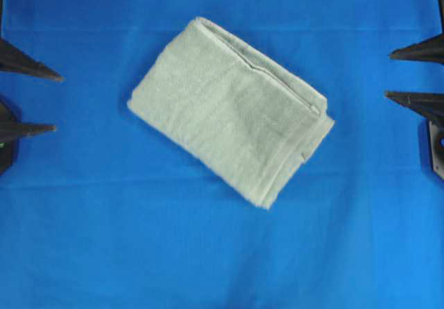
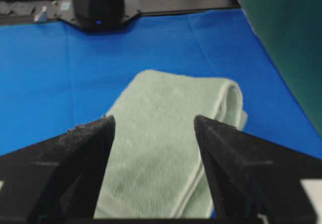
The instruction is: Fold a bath towel.
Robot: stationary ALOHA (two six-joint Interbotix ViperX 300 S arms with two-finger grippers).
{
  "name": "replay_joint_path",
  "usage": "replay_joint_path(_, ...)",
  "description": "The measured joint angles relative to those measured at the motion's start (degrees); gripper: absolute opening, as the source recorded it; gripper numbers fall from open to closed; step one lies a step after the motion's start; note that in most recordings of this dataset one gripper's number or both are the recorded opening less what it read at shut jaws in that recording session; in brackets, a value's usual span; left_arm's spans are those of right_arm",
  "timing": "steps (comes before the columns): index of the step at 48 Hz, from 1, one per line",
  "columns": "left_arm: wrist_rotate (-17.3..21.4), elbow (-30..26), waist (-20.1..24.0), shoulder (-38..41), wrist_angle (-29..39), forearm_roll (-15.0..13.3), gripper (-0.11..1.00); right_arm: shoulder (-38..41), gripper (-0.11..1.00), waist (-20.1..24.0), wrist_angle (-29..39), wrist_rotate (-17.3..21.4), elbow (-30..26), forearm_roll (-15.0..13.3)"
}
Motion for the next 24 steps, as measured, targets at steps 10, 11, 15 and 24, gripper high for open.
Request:
replay_joint_path(10,-0.97,7.82,-0.09,-8.61,-1.05,0.0,0.75,-4.22,0.65,-3.16,-0.18,3.69,5.8,0.09)
replay_joint_path(11,-0.97,8.44,-0.09,-9.4,-1.14,0.0,0.75,-4.31,0.65,-3.25,-0.18,3.96,6.06,0.09)
replay_joint_path(15,-1.49,10.02,0.44,-11.43,-1.23,0.0,0.75,-4.22,0.64,-3.16,-0.26,4.66,6.42,0.09)
replay_joint_path(24,-2.29,10.9,1.58,-12.39,-1.23,0.0,0.75,-4.22,0.64,-3.16,-0.35,4.75,6.5,0.09)
